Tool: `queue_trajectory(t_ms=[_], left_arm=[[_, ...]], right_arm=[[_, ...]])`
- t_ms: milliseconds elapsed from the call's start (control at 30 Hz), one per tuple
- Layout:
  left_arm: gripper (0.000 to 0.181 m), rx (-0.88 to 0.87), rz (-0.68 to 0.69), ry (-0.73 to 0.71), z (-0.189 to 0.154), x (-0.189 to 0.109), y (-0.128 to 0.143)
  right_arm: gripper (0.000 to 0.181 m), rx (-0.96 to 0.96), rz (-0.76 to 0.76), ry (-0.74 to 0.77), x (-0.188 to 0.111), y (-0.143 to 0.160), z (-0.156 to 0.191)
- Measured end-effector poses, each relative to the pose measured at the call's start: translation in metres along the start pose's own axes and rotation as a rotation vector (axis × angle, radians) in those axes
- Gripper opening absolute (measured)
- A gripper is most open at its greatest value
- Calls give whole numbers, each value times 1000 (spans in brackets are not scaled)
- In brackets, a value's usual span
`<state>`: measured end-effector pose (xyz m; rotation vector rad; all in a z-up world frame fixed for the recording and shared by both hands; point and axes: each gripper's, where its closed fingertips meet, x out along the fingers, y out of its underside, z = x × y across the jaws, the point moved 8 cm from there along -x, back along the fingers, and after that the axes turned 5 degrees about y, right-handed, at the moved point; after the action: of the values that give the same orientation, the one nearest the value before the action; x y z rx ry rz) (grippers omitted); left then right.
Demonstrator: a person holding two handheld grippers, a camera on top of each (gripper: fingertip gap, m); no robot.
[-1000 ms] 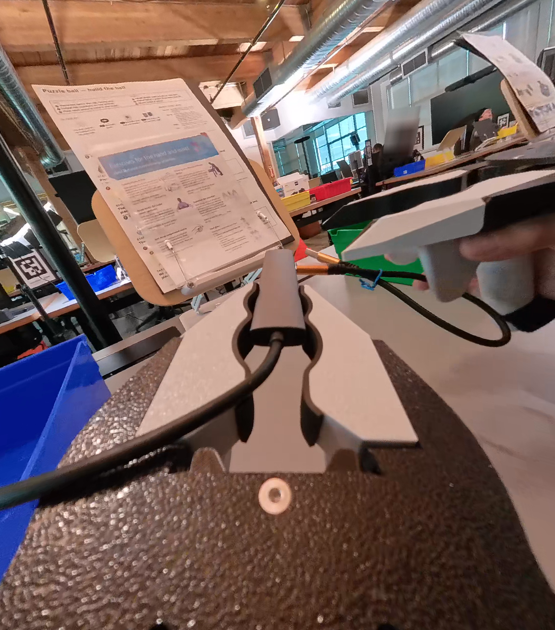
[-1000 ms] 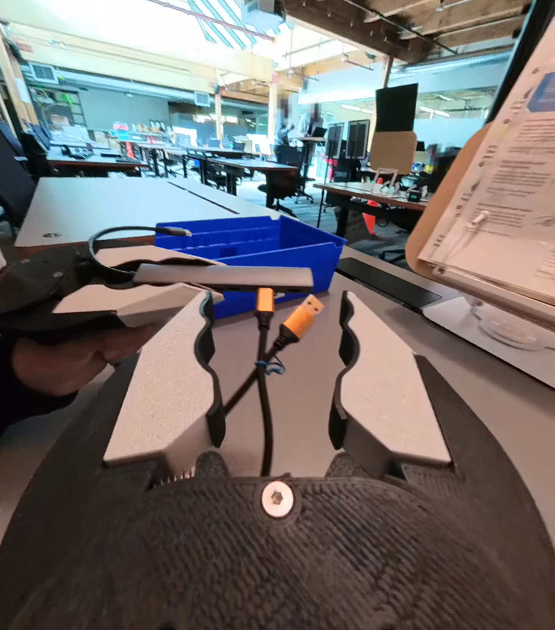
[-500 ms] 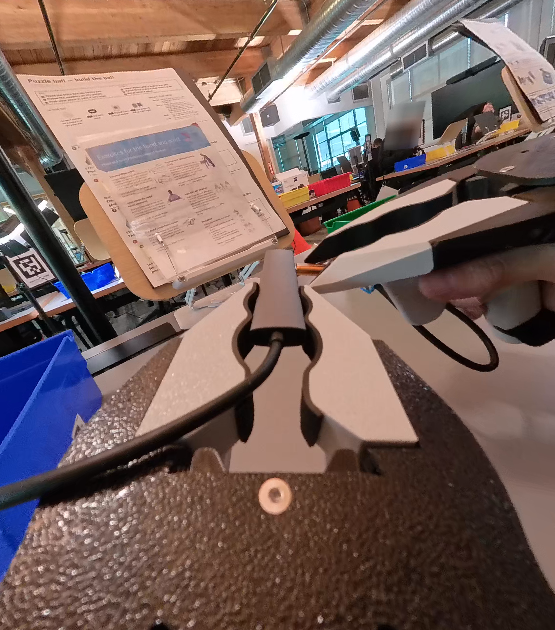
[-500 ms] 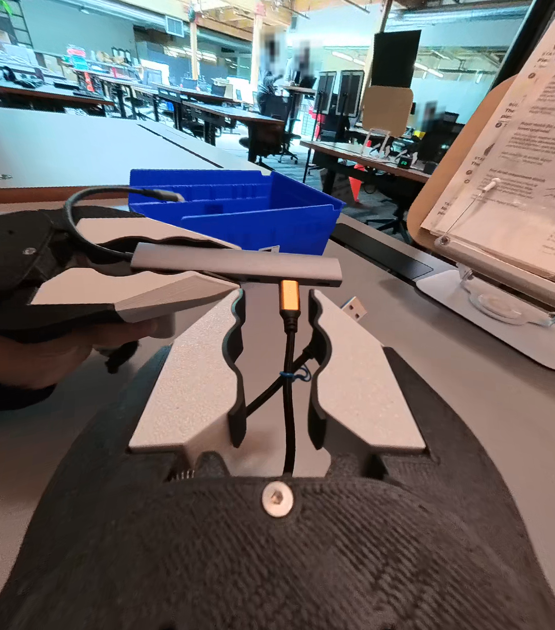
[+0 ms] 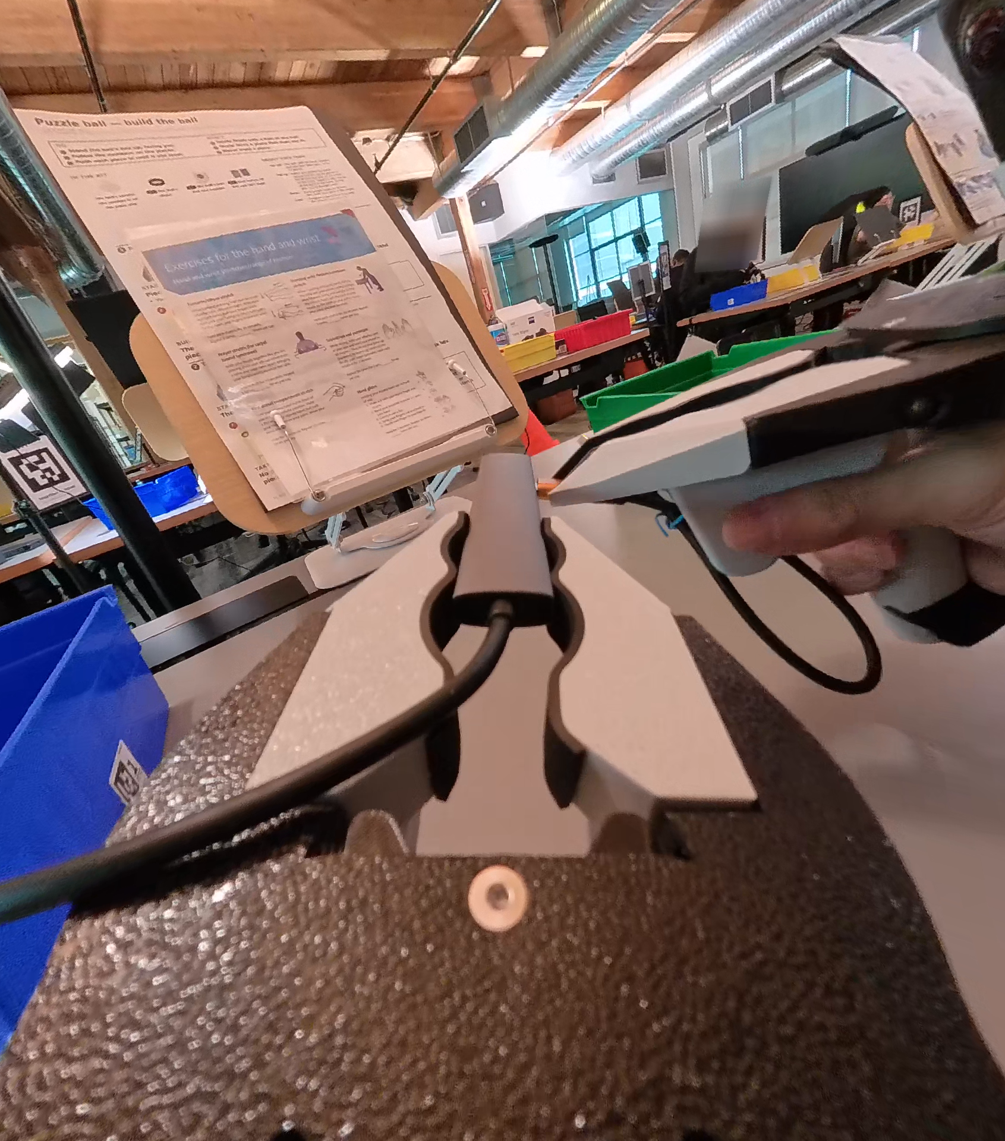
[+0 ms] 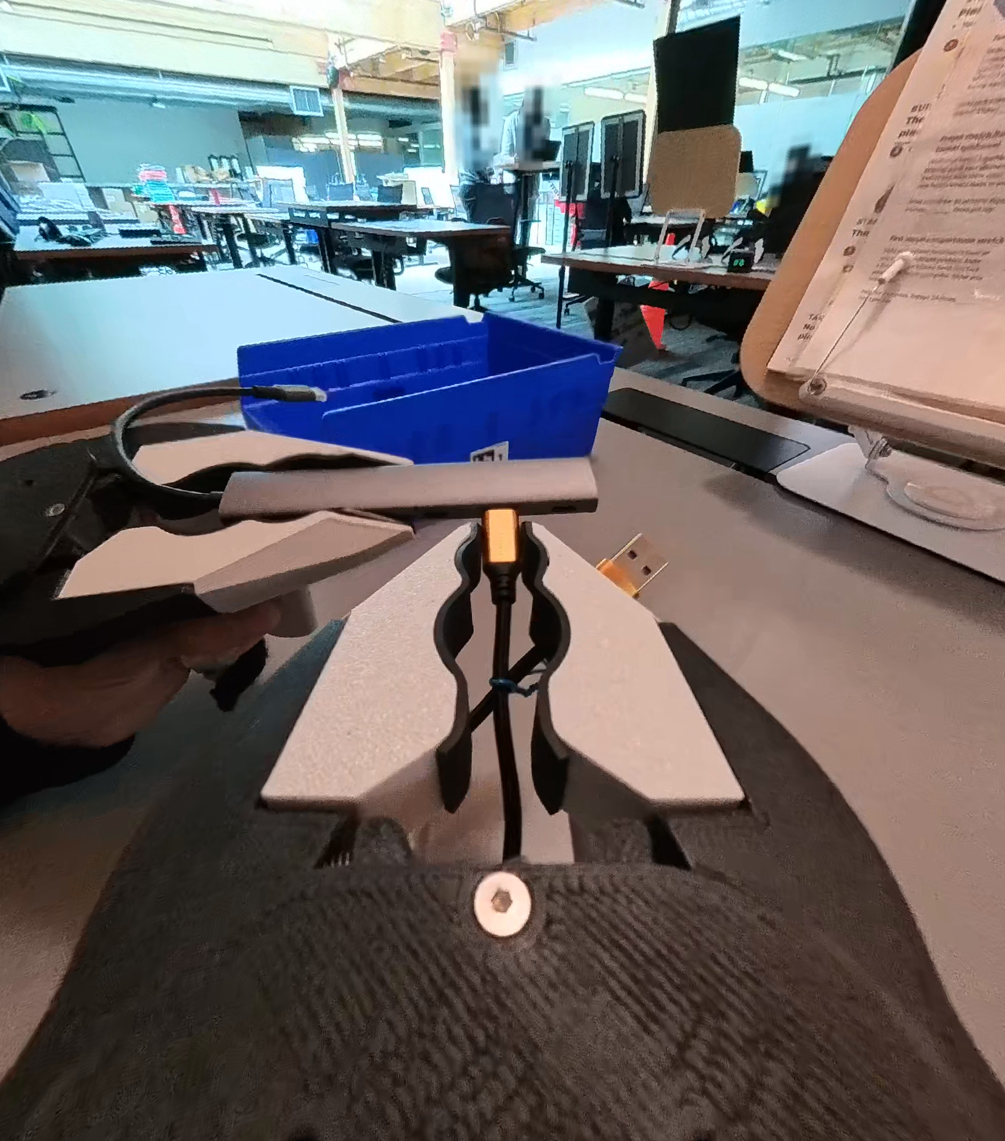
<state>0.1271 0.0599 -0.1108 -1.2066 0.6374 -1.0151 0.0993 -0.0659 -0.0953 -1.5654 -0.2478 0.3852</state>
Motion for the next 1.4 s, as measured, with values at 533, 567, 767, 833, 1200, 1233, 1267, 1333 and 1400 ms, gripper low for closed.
queue_trajectory(t_ms=[533, 567, 767, 833, 1200, 1233, 1267, 1333, 1400], left_arm=[[21, -10, -82, -184, 46, -34, -53], [21, 30, -85, -145, 39, -31, -54], [21, -20, -55, -52, 32, -20, -39], [21, -27, -45, -35, 31, -18, -37], [21, -54, -6, -33, 37, -16, -25], [21, -58, -3, -31, 37, -16, -24], [21, -63, -1, -30, 37, -16, -23], [21, -73, 2, -17, 37, -15, -21], [21, -86, -11, 25, 32, -13, -21]], right_arm=[[10, -193, -132, 292, -112, -68, -65], [11, -240, -121, 377, -125, -75, -82], [11, -310, 19, 723, -175, -78, -202], [10, -350, 147, 622, -168, -59, -227], [73, -467, 675, 342, -151, -9, -251], [78, -405, 589, 377, -153, -24, -248], [78, -334, 516, 399, -157, -37, -245], [92, -182, 414, 379, -157, -55, -230], [100, -17, 347, 215, -141, -59, -197]])
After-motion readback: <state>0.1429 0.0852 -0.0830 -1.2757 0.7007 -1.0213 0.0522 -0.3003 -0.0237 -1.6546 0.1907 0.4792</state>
